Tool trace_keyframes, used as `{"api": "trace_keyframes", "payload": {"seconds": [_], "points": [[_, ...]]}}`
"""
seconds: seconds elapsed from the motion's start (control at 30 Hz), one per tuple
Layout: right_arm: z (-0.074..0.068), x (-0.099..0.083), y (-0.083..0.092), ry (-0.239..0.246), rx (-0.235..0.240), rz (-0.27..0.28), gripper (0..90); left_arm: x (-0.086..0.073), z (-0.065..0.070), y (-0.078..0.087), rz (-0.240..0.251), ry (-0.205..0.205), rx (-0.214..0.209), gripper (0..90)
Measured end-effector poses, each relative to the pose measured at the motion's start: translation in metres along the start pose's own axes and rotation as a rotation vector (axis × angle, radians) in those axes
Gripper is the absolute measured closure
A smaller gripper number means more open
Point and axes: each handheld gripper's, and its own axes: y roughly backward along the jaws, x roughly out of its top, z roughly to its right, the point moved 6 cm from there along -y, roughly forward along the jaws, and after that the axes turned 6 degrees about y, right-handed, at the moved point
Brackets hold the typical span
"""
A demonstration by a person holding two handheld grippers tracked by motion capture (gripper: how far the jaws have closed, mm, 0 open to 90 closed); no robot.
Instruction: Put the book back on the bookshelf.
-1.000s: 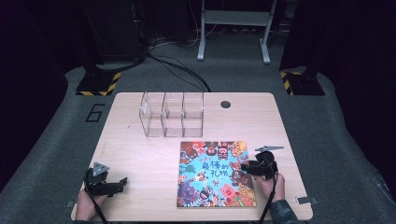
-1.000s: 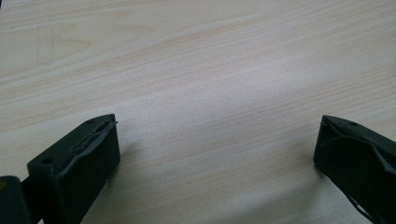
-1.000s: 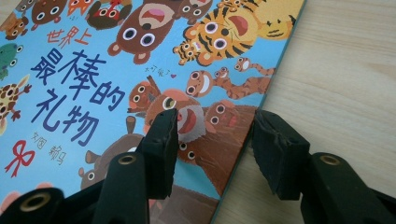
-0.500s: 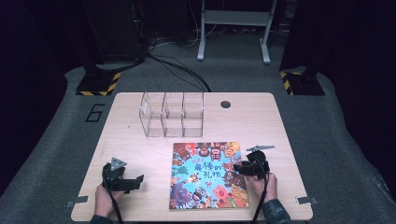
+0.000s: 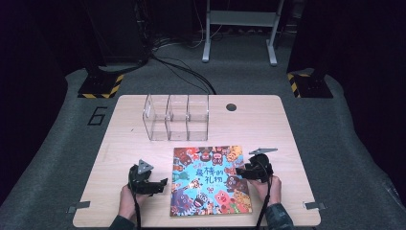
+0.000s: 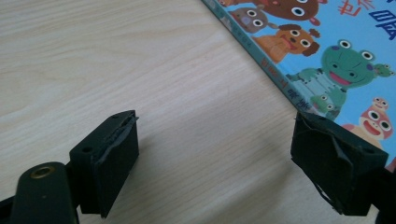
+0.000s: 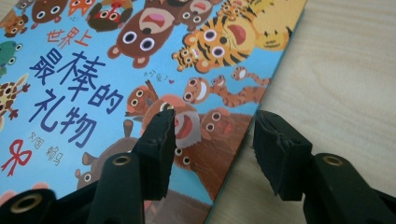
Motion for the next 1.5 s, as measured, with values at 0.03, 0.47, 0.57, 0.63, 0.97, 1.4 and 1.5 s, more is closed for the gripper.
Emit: {"api": "trace_keyframes", "payload": {"seconds": [0.03, 0.47, 0.57, 0.63, 0.97, 1.4, 1.5], "points": [[-0.001, 0.002, 0.0, 0.001, 0.008, -0.001, 47.5, 0.0, 0.0, 0.0, 0.0, 0.0, 0.0, 15.0], [0.009, 0.009, -0.011, 0.019, 0.032, -0.048, 47.8, 0.005, 0.01, -0.015, 0.019, -0.036, -0.008, 1.6], [0.009, 0.01, -0.011, 0.023, 0.034, -0.059, 47.8, 0.005, 0.009, -0.016, 0.022, -0.047, 0.0, 1.0], [0.008, 0.011, -0.011, 0.015, 0.035, -0.072, 47.6, 0.005, 0.008, -0.015, 0.01, -0.061, 0.001, 0.9], [0.011, 0.016, -0.012, 0.017, 0.043, -0.14, 47.9, 0.005, 0.009, -0.016, 0.017, -0.051, 0.002, 0.8], [0.015, 0.017, -0.013, 0.014, 0.06, -0.119, 47.8, 0.005, 0.008, -0.015, 0.01, -0.059, 0.002, 0.8], [0.017, 0.019, -0.015, 0.032, 0.066, -0.12, 47.1, 0.005, 0.008, -0.015, 0.015, -0.053, 0.002, 0.8]]}}
